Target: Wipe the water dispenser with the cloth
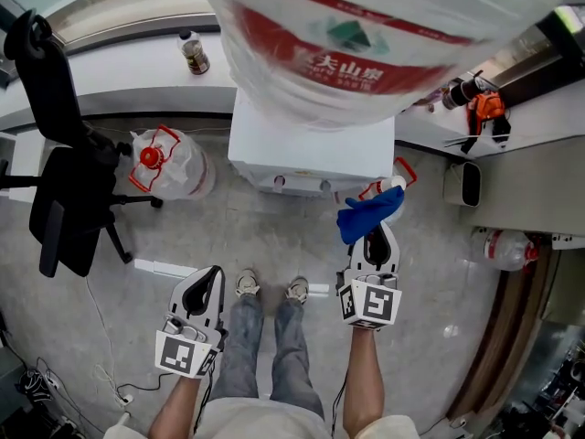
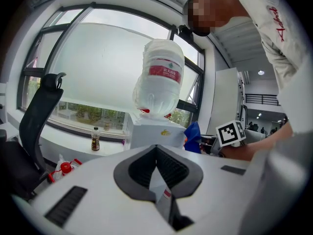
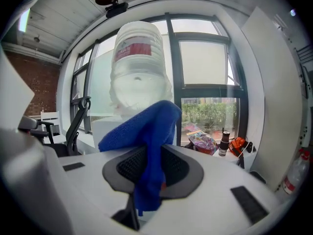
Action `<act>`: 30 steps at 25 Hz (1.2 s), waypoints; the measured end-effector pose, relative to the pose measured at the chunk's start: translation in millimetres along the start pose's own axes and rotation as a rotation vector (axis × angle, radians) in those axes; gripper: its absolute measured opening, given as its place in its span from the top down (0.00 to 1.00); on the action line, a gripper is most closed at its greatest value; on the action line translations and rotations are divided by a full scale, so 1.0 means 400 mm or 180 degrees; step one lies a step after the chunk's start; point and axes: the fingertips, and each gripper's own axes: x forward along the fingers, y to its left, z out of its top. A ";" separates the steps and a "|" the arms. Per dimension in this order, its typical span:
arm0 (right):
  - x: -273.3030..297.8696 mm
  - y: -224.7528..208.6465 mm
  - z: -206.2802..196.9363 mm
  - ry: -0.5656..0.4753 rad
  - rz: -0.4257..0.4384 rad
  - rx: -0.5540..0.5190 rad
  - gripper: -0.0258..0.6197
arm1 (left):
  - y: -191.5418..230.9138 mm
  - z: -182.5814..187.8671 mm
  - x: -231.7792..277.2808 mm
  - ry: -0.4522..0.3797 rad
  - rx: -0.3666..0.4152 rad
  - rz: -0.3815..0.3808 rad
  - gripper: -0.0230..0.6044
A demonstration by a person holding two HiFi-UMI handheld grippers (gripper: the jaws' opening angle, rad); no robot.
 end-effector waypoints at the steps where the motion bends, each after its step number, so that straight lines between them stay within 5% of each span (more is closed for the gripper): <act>1: 0.011 -0.009 0.000 0.0003 -0.0022 0.0003 0.82 | 0.003 0.000 0.001 0.0000 0.0000 0.0003 0.95; 12: 0.097 0.007 -0.021 0.0048 -0.0035 0.0036 0.82 | 0.045 -0.004 -0.001 0.0027 -0.0013 0.0048 0.95; 30: 0.176 0.309 0.011 0.0021 0.0498 0.0091 0.82 | 0.139 0.005 -0.047 -0.0016 -0.0107 0.0176 0.95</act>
